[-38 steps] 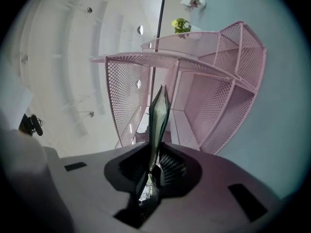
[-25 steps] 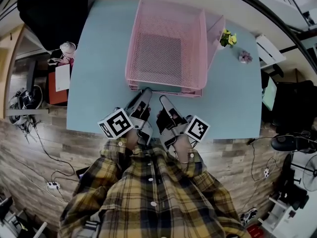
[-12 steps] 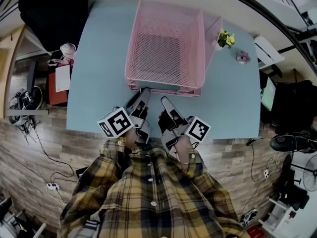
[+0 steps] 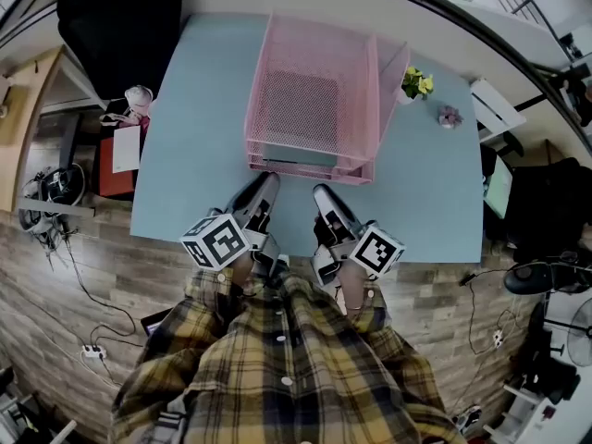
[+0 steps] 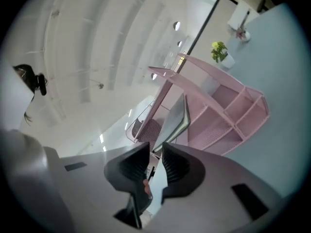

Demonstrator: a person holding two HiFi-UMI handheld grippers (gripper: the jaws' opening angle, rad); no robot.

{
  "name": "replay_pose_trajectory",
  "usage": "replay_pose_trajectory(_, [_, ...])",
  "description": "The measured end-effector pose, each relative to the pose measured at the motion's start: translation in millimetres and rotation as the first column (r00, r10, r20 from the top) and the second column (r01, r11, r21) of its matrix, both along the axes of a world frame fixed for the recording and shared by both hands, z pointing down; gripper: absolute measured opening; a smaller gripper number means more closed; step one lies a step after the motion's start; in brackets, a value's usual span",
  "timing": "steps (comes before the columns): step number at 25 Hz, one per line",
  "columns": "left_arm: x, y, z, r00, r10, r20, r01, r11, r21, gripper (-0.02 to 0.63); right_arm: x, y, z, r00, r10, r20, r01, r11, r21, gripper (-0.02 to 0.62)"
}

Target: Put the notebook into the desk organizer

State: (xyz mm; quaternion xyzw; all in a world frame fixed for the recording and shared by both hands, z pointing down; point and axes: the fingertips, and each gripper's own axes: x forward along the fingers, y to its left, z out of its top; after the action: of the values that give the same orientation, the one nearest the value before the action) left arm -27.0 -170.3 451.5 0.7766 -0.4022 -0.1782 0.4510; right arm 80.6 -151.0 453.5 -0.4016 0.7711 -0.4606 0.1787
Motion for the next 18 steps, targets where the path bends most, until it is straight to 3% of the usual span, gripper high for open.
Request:
replay_pose_trajectory(4, [-4.2,11.1,-28.0,0.998,-0.004,0.068,-0.005,0.993,0.119,0.084,8.6,10.6,-15.7,0.98,0.011,-0.198,0.01,0.994,0.109,0.066])
replay_pose_trajectory(7, [-7.0,21.2,-46.6,0.991,-0.009,0.13,-0.018,0.978,0.206,0.084,12.6,18.1,-31.1,0.937,0.036,-0.347,0.041,0.976,0.213,0.066])
replay_pose_trajectory(12, [-4.4,37.6,-72.0,0.967,-0.017,0.253,-0.07,0.94,0.333,0.084,24.1,29.6,-57.0,0.811,0.117,-0.573,0.11,0.932,0.346,0.066])
replay_pose_trajectory(18, [0.2,52.1,-88.6,0.904,-0.05,0.425,-0.156,0.887,0.435,0.08,37.0,40.9,-72.4,0.63,0.207,-0.749,0.196,0.89,0.411,0.066])
